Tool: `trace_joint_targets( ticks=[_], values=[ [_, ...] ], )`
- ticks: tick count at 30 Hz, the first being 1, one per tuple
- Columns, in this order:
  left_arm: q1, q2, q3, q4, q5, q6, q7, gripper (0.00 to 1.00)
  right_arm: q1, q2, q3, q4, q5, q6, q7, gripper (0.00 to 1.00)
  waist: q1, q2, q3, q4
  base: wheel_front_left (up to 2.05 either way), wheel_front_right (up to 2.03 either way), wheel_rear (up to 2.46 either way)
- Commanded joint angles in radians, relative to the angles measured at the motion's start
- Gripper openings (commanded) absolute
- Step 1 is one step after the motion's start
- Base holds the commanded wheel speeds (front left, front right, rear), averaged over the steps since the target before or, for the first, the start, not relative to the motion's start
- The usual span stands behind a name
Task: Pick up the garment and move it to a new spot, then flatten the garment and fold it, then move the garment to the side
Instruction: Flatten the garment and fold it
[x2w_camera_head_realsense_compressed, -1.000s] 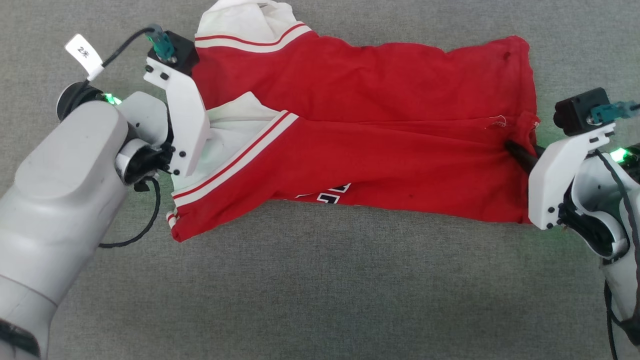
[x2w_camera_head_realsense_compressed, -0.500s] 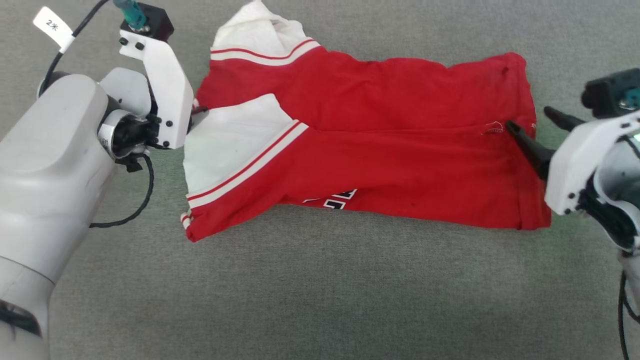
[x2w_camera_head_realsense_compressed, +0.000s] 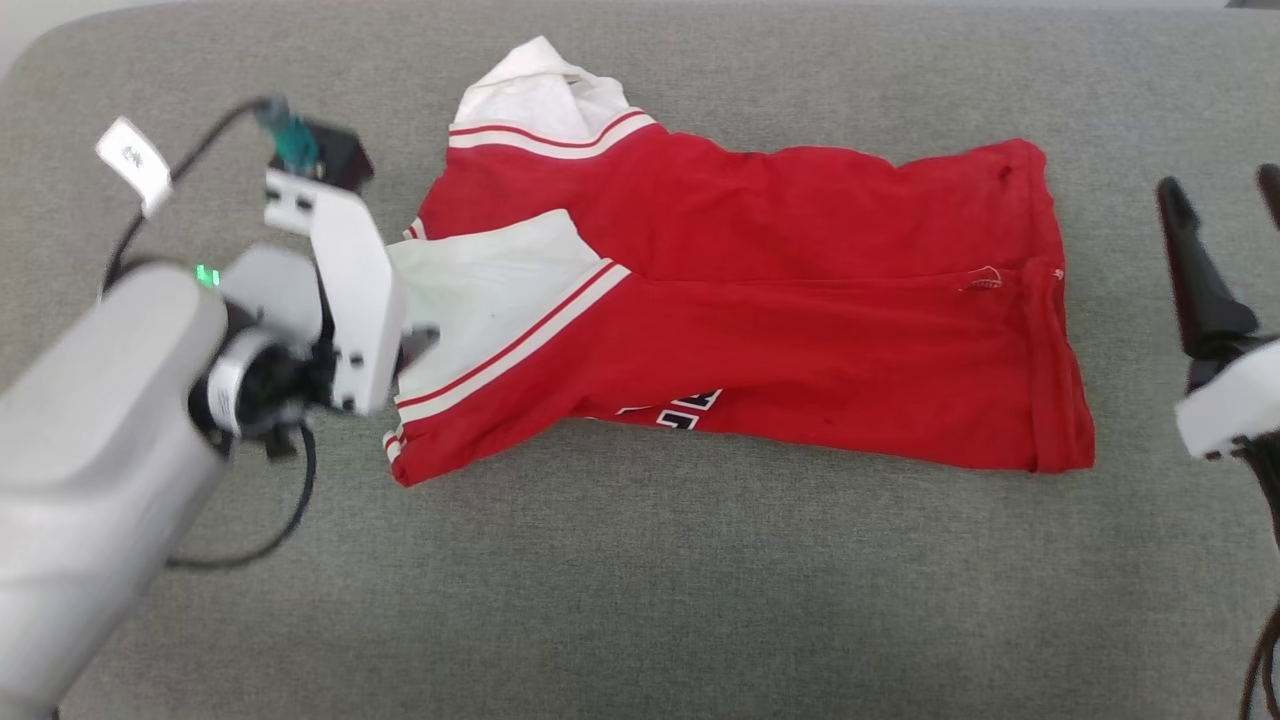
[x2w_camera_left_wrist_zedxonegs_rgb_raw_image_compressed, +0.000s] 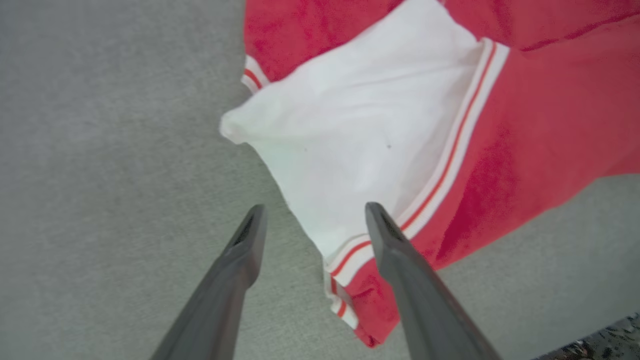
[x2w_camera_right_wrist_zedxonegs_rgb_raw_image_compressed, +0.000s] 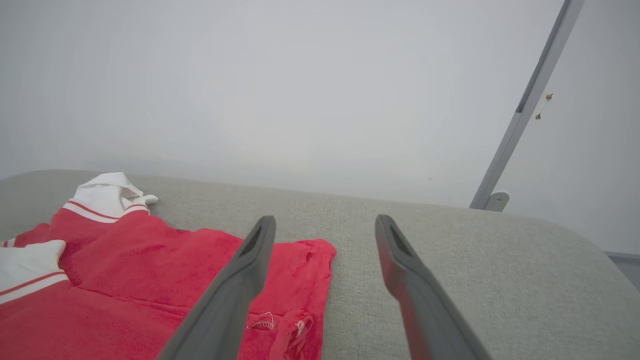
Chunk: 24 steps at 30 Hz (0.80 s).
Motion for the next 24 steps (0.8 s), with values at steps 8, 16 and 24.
trace_joint_targets(
  ticks=[8,16,24],
  values=[
    [0.162,0.12,0.007,-0.276,-0.036,0.169,0.067,1.0,0.104,0.12,-0.105,-0.116,-0.061,0.0,-0.037,1.0,0.0,0.0,0.01,-0.023,0.0,0.0,0.0],
    [0.246,0.141,0.026,-0.276,-0.053,0.219,0.015,1.0,0.152,0.184,-0.112,-0.142,-0.045,0.0,-0.013,1.0,0.0,0.0,0.04,-0.059,0.0,0.0,0.0],
    [0.253,0.099,0.017,-0.136,-0.072,0.154,-0.02,0.0,0.191,0.19,-0.065,-0.108,-0.01,0.0,0.103,1.0,0.0,0.0,0.053,-0.078,0.0,0.0,0.0]
  ],
)
